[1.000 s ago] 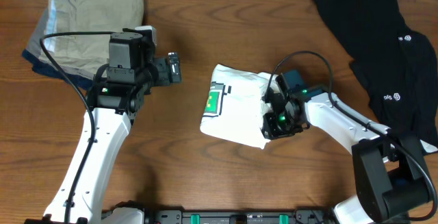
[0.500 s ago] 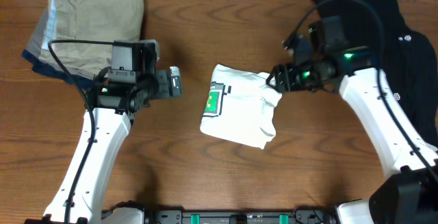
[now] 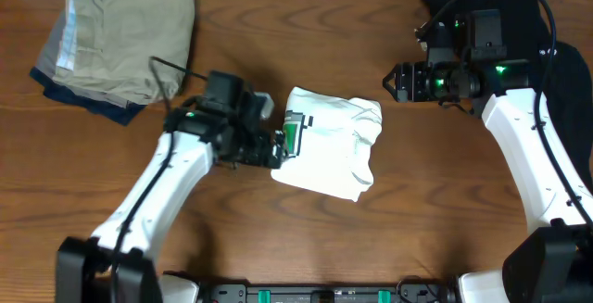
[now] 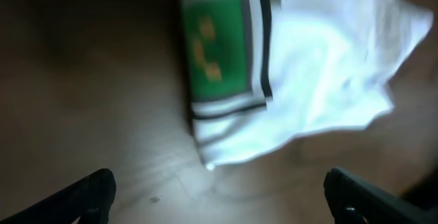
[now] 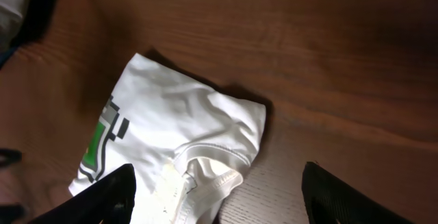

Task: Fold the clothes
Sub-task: 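Grasp the folded white shirt bundle with the left gripper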

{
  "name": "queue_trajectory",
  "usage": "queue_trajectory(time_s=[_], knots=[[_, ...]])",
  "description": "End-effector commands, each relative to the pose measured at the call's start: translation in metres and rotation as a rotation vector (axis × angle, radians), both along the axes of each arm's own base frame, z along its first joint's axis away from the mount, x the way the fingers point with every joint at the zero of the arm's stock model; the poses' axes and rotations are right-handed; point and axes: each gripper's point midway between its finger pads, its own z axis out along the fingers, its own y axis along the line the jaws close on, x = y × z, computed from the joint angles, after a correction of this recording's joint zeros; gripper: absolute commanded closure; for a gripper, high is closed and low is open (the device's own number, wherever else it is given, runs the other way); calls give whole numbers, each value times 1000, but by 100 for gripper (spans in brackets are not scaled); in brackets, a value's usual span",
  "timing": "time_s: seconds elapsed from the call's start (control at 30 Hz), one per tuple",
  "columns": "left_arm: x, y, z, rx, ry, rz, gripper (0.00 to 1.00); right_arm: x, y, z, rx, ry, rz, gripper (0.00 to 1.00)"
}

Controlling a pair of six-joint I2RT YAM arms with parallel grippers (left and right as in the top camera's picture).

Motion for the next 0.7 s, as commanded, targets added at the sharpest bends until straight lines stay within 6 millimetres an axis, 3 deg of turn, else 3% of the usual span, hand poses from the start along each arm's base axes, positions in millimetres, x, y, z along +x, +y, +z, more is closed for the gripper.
queue_trajectory(time_s=[0.0, 0.2, 0.27, 0.3, 0.4, 0.47, 0.57, 0.67], knots=[[-22, -14, -17, -10, 95, -84, 2, 2, -3, -3, -22, -7, 13, 25], [-35, -18, -46, 28, 211, -109, 0, 2, -3, -3, -25, -8, 17, 25], [-36, -17, -55, 38, 240, -108, 7, 2, -4, -4, -28, -8, 15, 24], [-37, -17, -60, 42, 253, -108, 14, 2, -4, -4, -30, -9, 17, 24], [-34, -18, -71, 47, 267, -107, 45, 2, -4, -4, -29, -9, 17, 24], [-31, -19, -76, 46, 263, -107, 59, 2, -4, -4, -29, -9, 17, 24], [-25, -21, -80, 43, 245, -101, 77, 2, -4, -4, -29, -8, 17, 24], [-13, -4, -87, 149, 205, -41, 89, 2, -4, -4, -29, -8, 17, 24]])
